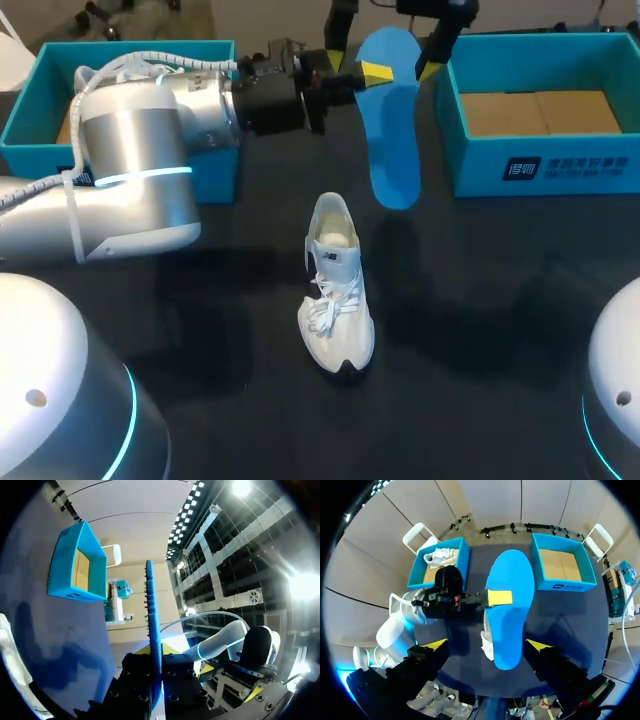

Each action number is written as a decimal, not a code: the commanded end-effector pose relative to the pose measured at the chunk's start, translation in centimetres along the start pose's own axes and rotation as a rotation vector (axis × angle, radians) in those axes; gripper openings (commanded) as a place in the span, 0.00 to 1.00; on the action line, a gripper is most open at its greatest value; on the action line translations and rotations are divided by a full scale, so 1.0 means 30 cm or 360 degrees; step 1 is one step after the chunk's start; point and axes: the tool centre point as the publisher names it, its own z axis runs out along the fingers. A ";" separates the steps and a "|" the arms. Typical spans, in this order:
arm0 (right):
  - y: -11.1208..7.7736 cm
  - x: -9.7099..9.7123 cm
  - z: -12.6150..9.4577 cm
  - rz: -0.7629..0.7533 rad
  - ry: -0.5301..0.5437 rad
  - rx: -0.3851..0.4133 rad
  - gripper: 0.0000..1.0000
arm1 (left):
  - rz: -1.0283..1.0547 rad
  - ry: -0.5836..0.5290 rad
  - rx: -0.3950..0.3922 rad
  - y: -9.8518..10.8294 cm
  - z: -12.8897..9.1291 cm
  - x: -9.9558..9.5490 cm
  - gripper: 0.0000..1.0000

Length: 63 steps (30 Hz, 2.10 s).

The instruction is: Take the shoe out of the shoebox, open the shoe tongue, remove and reinsert the insole, then place the shoe into the shoebox

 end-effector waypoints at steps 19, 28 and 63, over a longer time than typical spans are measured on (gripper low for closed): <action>0.012 0.028 0.007 0.0126 -0.0198 -0.0002 1.00 | 0.0000 0.0001 0.0002 -0.002 0.005 -0.002 0.00; -0.023 -0.025 -0.007 0.0187 -0.0058 -0.0033 1.00 | 0.0000 0.0001 0.0002 -0.002 0.005 -0.002 0.00; -0.095 -0.355 0.043 0.0086 0.1309 -0.0240 1.00 | 0.0000 0.0001 0.0002 -0.002 0.005 -0.002 0.00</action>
